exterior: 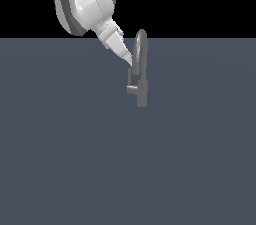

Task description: Turn on the faucet by rotating a designated handle.

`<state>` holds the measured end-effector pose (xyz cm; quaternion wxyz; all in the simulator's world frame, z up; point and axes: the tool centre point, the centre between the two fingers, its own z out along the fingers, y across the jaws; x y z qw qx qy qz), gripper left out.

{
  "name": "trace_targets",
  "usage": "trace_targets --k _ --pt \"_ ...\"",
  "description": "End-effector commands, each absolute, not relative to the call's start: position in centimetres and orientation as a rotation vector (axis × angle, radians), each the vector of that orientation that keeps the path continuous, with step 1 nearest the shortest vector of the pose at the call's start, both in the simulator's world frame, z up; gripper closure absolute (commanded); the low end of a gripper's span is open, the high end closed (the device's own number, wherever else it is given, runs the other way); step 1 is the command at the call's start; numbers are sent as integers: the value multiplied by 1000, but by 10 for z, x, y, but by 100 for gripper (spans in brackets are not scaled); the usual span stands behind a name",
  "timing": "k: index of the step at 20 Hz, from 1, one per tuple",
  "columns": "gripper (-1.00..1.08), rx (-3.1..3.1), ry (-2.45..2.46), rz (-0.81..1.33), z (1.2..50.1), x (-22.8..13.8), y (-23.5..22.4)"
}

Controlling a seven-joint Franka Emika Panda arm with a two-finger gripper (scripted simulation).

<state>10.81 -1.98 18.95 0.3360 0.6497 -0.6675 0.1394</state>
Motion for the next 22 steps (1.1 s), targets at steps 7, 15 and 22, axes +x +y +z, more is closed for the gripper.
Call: trace_targets --k 7,15,22 --pt "108 1601 -1764 464 163 118 -16" --pt "108 1588 -1767 480 158 119 -16" --pt "108 1589 -1766 479 161 107 -13"
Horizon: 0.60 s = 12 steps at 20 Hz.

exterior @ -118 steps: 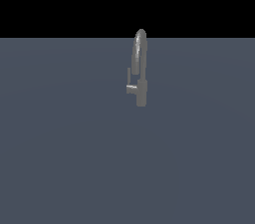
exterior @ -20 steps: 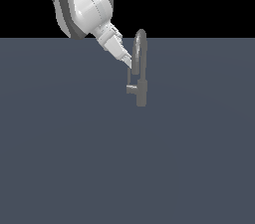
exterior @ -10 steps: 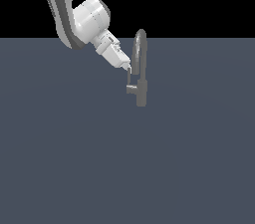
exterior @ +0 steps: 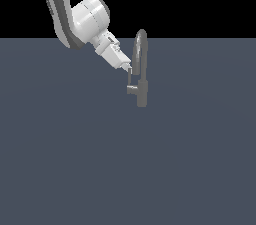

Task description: Turn on the faucet by rotating a designated handle.

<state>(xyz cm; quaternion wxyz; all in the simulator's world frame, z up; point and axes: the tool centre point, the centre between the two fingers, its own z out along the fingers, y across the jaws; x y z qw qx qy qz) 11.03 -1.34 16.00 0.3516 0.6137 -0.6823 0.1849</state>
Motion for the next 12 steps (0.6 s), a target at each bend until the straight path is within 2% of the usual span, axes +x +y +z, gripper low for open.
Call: trace_targets --k 1,12 --pt "108 1589 -1766 479 161 105 -12" --pt "108 1588 -1767 479 167 82 -6"
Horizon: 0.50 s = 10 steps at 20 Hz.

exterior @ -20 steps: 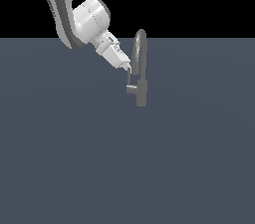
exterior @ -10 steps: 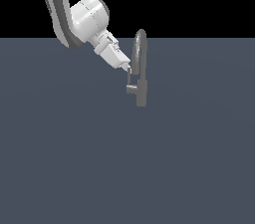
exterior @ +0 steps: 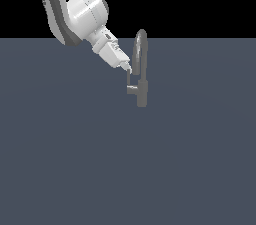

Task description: Turn on the faucet by rotating a designated handle.

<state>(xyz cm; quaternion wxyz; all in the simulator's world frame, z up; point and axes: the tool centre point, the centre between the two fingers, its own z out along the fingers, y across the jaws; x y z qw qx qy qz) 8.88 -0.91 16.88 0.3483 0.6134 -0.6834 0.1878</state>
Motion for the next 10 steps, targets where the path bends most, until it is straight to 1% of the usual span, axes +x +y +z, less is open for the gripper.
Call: trace_targets --k 1,4,6,10 --pt "108 1588 -1767 479 168 80 -5" --pt "108 1588 -1767 479 169 73 -4" --pt "108 1582 -1775 488 172 78 -9" --pt "108 1583 -1774 486 167 68 -6"
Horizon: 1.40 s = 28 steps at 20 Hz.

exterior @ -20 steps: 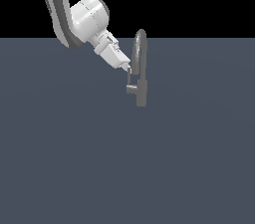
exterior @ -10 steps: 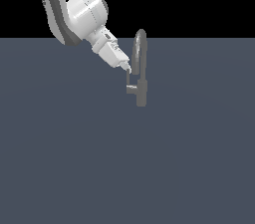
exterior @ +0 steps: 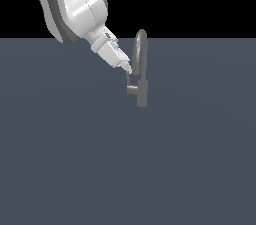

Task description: Turn on the faucet by rotating a designated handle.

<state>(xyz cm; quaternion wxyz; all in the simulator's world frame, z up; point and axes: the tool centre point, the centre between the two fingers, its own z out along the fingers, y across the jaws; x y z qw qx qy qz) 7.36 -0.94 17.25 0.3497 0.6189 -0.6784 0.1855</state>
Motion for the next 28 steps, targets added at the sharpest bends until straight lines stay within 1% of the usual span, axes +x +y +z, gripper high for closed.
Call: trace_targets --k 1,14,15,16,26,27,28 --pt "108 1583 -1774 486 166 65 -5" --pt "108 1587 -1768 481 148 29 8" --pt "108 1587 -1768 481 148 29 8" --pt "108 1577 -1784 492 156 36 -2" --pt "108 1587 -1768 481 103 8 13" --pt "108 1587 -1768 481 103 8 13" --pt "108 1601 -1767 482 122 19 2"
